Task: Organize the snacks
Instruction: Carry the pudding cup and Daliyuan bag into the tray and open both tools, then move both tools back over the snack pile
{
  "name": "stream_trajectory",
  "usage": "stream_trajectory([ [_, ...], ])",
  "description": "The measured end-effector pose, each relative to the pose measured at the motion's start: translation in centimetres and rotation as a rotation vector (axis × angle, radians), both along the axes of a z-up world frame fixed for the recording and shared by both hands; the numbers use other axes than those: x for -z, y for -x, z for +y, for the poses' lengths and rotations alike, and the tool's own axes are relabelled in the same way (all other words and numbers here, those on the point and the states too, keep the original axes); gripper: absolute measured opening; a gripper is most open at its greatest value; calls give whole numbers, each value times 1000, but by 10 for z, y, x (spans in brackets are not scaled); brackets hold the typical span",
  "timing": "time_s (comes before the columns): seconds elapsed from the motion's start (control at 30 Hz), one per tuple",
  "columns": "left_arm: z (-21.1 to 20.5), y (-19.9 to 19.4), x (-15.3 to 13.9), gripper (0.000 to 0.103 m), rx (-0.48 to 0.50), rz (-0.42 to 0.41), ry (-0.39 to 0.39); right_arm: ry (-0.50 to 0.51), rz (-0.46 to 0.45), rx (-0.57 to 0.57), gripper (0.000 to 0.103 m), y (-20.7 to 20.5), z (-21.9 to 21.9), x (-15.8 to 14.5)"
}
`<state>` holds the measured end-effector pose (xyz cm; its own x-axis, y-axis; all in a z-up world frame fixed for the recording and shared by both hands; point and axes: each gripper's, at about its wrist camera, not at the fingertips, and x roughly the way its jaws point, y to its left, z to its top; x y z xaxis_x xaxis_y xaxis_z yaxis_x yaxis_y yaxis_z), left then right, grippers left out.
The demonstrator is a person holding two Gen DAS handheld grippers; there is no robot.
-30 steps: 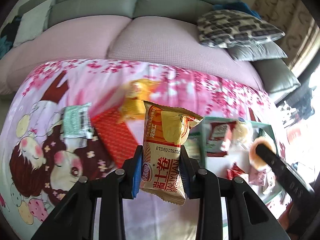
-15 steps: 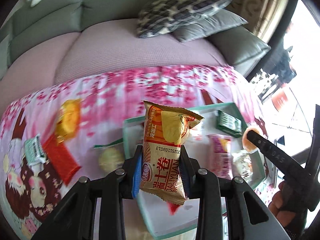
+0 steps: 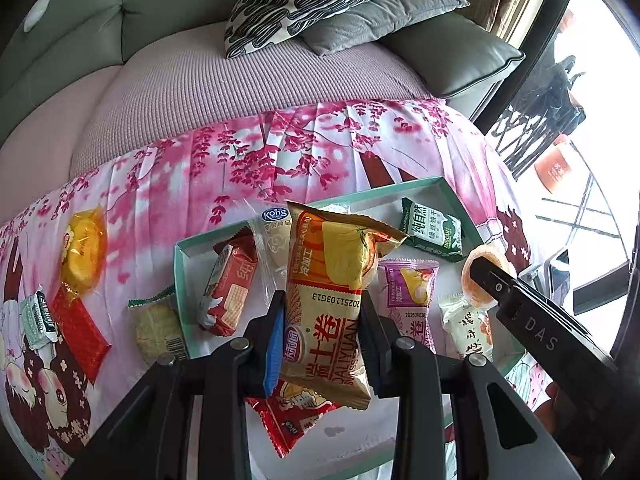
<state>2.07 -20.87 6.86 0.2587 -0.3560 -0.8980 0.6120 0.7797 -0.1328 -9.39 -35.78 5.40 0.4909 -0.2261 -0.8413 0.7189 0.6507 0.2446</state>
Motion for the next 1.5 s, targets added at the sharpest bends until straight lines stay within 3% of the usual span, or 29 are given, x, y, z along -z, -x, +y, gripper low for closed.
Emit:
stream_trajectory([
  [0.47,-11,-8,28,35,-13,58,-24,-27,61,-18,42,-12,-1,23],
  [0.6,-8,-9,28,47,-24,63,-24,-12,104,-22,43,-16,0,28],
  [0.77,-1,-11,20,53,-52,45,-19,12,99,-38,64,-17,4,21],
  [0.93,13,-16,7,60,-104,24,0,23,103,-65,75,-22,9,19],
  [1.0,19,-18,4,69,-132,6,-15,33,107,-75,80,-24,12,18],
  [1.07,28,-23,2,91,-185,-27,-44,43,107,-82,88,-25,14,17],
  [1.17,41,-30,2,95,-261,-79,-77,55,97,-98,93,-27,18,16],
  [1.2,45,-32,3,96,-276,-84,-84,59,96,-106,103,-28,20,15],
  [1.5,63,-37,11,99,-327,-70,-90,69,102,-144,103,-38,32,16],
])
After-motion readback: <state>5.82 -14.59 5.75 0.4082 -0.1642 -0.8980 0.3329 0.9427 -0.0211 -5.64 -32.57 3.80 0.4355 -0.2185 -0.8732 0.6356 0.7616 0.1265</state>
